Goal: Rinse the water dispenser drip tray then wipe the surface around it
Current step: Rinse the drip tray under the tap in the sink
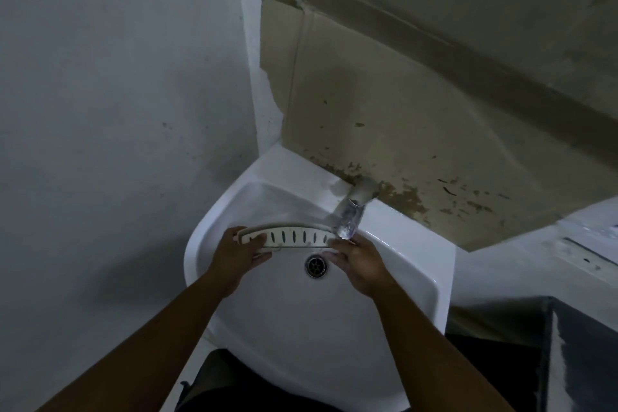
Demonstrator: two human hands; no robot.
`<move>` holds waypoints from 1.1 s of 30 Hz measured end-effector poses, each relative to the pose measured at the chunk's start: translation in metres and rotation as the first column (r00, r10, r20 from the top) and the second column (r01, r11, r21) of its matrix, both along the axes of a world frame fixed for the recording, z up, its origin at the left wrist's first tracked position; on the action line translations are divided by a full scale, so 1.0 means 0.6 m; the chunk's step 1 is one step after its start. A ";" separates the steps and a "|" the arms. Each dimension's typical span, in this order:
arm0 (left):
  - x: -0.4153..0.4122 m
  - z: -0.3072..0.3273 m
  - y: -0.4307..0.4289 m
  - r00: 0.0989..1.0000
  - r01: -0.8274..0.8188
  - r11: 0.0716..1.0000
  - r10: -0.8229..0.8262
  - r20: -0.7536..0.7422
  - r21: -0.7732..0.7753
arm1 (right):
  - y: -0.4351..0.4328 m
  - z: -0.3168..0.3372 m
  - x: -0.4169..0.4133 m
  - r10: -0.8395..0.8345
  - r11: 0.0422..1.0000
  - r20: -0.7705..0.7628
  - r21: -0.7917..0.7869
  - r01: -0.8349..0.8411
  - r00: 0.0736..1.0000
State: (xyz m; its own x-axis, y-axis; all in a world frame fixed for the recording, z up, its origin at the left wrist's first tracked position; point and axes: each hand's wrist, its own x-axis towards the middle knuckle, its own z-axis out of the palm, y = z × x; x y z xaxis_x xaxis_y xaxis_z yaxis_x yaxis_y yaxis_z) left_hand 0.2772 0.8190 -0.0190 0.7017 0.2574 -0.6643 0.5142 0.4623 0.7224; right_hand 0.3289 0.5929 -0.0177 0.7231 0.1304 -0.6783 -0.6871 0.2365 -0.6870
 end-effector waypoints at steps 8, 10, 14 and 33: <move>0.031 -0.017 -0.037 0.989 0.132 0.990 -0.128 -0.075 0.058 | -0.063 0.040 -0.020 0.116 0.989 0.044 -0.102 -0.111 0.992; 0.039 -0.014 -0.049 0.981 0.157 0.987 -0.155 -0.115 0.015 | -0.077 0.051 -0.024 0.093 0.988 0.073 -0.130 -0.083 0.993; 0.052 -0.014 -0.080 0.959 0.227 0.974 -0.227 -0.169 -0.021 | -0.109 0.066 -0.033 0.032 0.985 0.110 -0.171 -0.013 0.993; 0.081 -0.007 -0.162 0.857 0.505 0.862 -0.506 -0.099 -0.031 | -0.194 0.072 -0.086 0.068 0.865 0.268 -0.495 0.077 0.961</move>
State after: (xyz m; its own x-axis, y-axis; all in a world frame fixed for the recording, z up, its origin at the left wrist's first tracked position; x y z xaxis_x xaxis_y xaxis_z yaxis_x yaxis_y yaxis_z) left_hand 0.3258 0.7218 -0.0234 0.6646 -0.1172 -0.7380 0.7471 0.1217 0.6535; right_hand 0.2772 0.4763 0.0255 0.8852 -0.1747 -0.4312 -0.4595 -0.1834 -0.8690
